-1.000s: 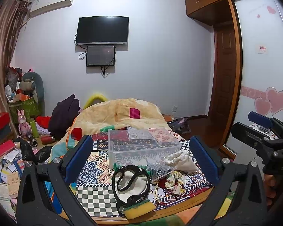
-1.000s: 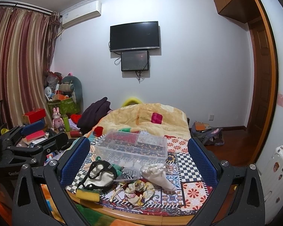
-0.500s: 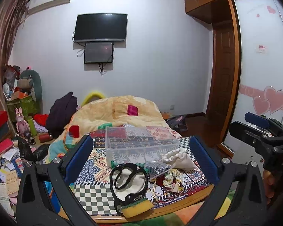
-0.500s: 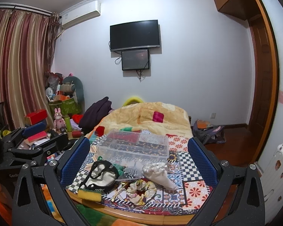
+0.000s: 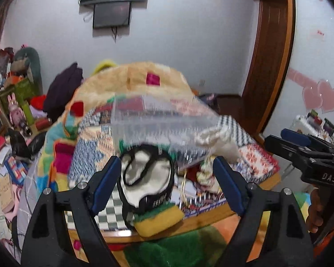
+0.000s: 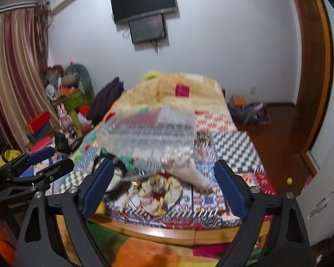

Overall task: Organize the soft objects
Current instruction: 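Grasp the yellow-green sponge with the left tool while the right tool grasps the floral scrunchie, then carry the sponge and scrunchie over the clear box while both tools open to drop them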

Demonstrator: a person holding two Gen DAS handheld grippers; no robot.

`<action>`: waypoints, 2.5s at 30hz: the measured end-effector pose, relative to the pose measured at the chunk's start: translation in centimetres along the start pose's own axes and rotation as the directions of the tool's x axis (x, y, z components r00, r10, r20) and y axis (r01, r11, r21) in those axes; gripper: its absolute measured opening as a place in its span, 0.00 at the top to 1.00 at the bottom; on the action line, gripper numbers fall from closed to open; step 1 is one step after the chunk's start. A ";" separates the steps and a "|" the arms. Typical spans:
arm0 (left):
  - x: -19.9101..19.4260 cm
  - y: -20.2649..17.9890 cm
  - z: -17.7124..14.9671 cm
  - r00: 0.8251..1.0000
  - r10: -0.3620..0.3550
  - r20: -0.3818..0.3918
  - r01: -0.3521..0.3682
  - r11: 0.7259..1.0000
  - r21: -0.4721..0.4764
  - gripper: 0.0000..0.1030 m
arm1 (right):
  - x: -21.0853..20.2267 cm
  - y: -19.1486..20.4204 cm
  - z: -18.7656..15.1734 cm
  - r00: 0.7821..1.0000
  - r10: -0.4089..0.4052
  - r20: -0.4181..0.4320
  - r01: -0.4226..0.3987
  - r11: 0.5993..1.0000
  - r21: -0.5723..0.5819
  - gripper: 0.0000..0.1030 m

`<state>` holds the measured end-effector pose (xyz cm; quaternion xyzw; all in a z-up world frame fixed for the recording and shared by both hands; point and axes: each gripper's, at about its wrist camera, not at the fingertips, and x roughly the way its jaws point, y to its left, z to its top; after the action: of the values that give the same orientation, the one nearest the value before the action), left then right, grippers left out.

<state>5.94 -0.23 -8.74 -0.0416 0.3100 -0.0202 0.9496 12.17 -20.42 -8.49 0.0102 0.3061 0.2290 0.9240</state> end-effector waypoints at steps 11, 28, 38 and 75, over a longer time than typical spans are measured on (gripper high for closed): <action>3.7 1.2 -5.2 0.980 0.011 -0.198 -0.016 1.000 -0.023 0.16 | 5.6 0.1 -3.9 0.974 0.055 -0.219 -0.056 0.998 0.005 0.30; 5.2 0.9 -6.3 0.974 -0.016 -0.226 0.013 1.000 -0.018 0.41 | 10.0 0.1 -5.0 0.934 0.078 -0.347 -0.071 0.997 0.033 0.75; 2.2 0.9 -3.1 0.995 -0.015 -0.101 0.016 1.000 0.007 0.41 | 5.8 -0.9 -4.3 0.962 0.085 -0.260 -0.075 0.996 0.046 0.90; 17.8 5.1 11.1 0.985 -0.047 -0.168 0.041 0.998 -0.037 0.41 | 14.5 0.7 7.8 0.990 0.035 -0.137 -0.038 0.999 -0.025 0.90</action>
<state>26.91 4.45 -10.71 -0.0624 0.3885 -0.0394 0.9185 26.60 -12.58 -10.20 -0.0125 0.3651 0.2503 0.8966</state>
